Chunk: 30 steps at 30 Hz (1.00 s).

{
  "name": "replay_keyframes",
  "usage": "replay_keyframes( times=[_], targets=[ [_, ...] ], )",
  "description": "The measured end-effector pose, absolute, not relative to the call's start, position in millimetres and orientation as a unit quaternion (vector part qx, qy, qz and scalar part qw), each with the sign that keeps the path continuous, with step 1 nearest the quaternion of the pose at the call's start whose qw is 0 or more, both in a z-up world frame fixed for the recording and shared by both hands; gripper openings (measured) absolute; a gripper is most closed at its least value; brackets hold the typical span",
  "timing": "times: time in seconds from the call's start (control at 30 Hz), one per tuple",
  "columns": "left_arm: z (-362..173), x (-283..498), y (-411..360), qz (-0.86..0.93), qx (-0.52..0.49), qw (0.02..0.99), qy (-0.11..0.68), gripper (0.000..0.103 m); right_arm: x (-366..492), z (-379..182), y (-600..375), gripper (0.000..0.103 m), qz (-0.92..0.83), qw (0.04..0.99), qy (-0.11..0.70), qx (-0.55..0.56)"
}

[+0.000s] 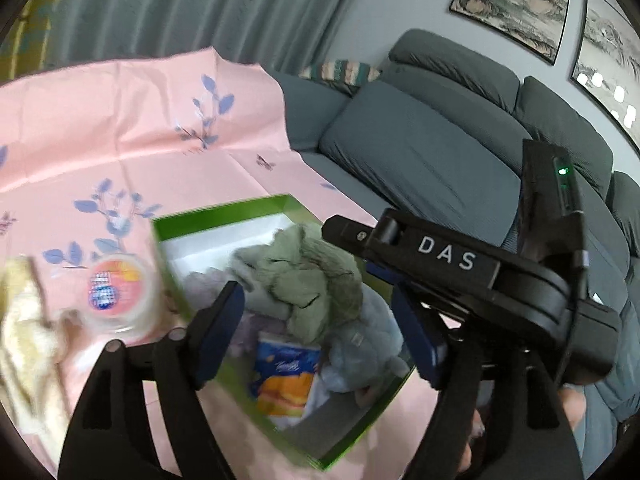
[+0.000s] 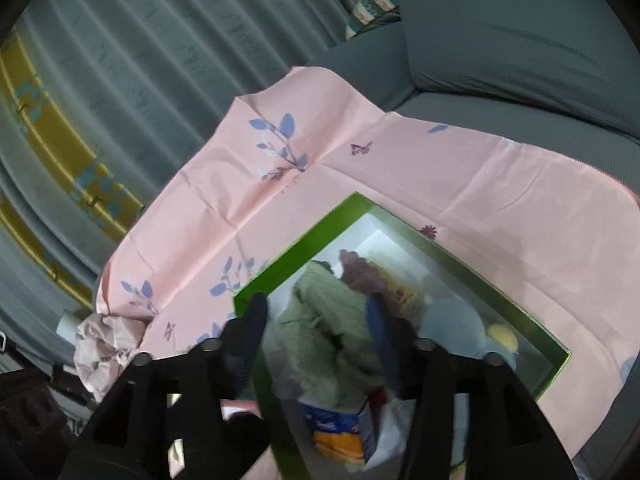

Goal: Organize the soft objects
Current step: 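Lift the green towel and drop it into the box with the right gripper, then move the right gripper to the yellow-white towel and grasp it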

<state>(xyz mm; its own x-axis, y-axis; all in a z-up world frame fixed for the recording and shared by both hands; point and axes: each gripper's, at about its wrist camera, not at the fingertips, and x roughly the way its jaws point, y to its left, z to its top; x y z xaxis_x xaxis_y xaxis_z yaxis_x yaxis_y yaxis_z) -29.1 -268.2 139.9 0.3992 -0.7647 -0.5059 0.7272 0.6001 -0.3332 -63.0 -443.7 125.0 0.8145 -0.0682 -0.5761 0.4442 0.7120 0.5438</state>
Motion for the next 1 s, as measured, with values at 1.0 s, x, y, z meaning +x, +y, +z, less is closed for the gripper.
replay_keyframes(
  times=[1.0],
  targets=[
    [64,-21,33,-0.043,-0.153,0.909,0.386,0.093,68,55,-171,0.090,0.005,0.868,0.484,0.110]
  ],
)
